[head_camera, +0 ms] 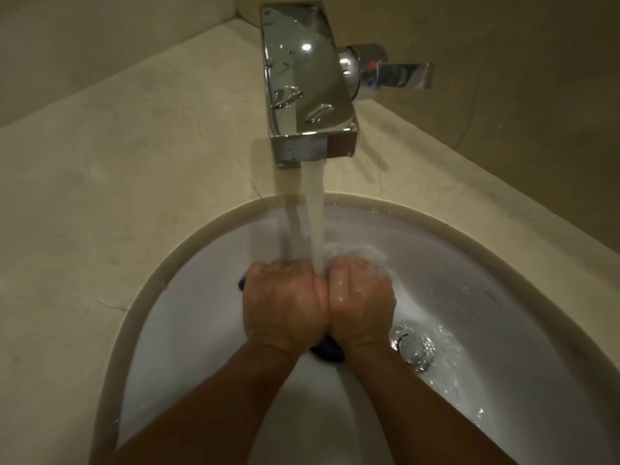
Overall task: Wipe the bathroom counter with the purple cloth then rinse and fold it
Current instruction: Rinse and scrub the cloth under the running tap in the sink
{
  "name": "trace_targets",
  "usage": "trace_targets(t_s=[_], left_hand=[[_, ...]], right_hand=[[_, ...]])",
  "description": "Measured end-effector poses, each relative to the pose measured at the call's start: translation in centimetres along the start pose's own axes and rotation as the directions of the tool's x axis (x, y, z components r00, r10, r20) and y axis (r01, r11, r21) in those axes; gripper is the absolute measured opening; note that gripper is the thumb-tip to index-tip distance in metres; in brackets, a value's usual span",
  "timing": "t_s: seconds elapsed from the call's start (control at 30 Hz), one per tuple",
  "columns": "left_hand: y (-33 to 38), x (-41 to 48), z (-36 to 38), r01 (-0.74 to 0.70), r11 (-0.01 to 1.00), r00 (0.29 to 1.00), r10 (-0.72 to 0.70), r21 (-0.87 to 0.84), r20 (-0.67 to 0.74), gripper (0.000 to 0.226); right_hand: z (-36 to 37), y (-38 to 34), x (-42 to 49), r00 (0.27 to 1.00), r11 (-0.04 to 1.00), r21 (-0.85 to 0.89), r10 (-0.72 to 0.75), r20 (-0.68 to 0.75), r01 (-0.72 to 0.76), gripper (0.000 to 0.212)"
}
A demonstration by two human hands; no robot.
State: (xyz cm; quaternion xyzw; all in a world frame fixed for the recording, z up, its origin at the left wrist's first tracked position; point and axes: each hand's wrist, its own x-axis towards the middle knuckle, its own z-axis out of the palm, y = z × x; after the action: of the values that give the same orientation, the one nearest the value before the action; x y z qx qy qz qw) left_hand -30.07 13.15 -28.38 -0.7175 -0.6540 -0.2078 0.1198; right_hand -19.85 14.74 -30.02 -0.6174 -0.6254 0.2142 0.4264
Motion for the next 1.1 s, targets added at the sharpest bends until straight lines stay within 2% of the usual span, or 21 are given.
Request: trace_targets(t_s=[0.1,0.2,0.3,0.4,0.5,0.53,0.6,0.7,0.77,0.9,1.0,1.1], left_hand=[[0.8,0.5,-1.2,0.066,0.993,0.998,-0.064,-0.1,0.021,0.03],[0.9,0.6,-2.3,0.183,0.949,0.983,-0.185,-0.258,0.014,0.029],[0.3,1.7,-4.1,0.215,0.917,0.967,-0.249,-0.337,-0.06,0.027],[-0.6,2.5,-5.7,0.165,0.931,0.972,-0.21,-0.326,-0.108,0.022],[-1.1,1.3,-4.6,0.144,0.962,0.989,-0.131,-0.233,0.071,0.025],[-1.1,0.6,-3.8,0.135,0.967,0.988,-0.116,-0.214,0.1,0.025],[-1.0,-0.8,-2.6,0.085,0.976,0.995,-0.072,-0.2,0.071,0.024],[-1.0,-1.8,-1.7,-0.062,0.989,0.997,0.055,-0.137,-0.054,0.04],[-1.2,-1.8,-1.4,-0.145,0.975,0.988,0.135,-0.168,-0.069,0.049],[-1.6,-1.6,-0.6,-0.122,0.955,0.991,0.104,-0.271,-0.079,0.039],[-0.8,-0.9,-0.8,-0.073,0.966,0.992,0.046,-0.249,-0.114,0.041],[-0.1,0.1,-0.8,-0.011,0.965,0.986,-0.034,-0.264,-0.164,0.043]], right_hand=[[-0.2,0.4,0.1,0.998,0.998,0.037,0.052,0.047,-0.054,0.032],[-0.9,-0.8,0.2,0.995,1.0,0.024,-0.02,0.099,0.018,0.031],[-2.4,-3.9,1.3,0.993,0.983,0.146,-0.109,-0.036,0.113,0.028],[-3.5,-4.4,1.4,0.978,0.944,0.265,-0.168,-0.12,0.195,0.023],[-2.6,-1.9,-0.4,0.996,0.979,0.2,-0.036,-0.078,0.051,0.021],[-2.0,-1.2,-1.3,0.997,0.985,0.173,0.015,-0.082,-0.001,0.018],[-1.0,-0.6,-2.4,0.993,0.992,0.117,0.05,-0.107,-0.038,0.014],[-0.4,-0.4,-2.8,0.998,1.0,-0.025,-0.017,-0.053,0.016,0.042],[-0.4,-0.3,-2.8,0.999,0.998,-0.03,-0.051,-0.001,0.051,0.047],[-0.1,-0.4,-2.6,0.996,0.995,0.066,-0.064,-0.058,0.068,0.034],[0.1,-0.3,-2.1,0.992,0.998,0.047,-0.044,-0.114,0.05,0.031],[0.3,0.4,-1.2,0.996,0.998,-0.017,-0.054,-0.069,0.053,0.031]])
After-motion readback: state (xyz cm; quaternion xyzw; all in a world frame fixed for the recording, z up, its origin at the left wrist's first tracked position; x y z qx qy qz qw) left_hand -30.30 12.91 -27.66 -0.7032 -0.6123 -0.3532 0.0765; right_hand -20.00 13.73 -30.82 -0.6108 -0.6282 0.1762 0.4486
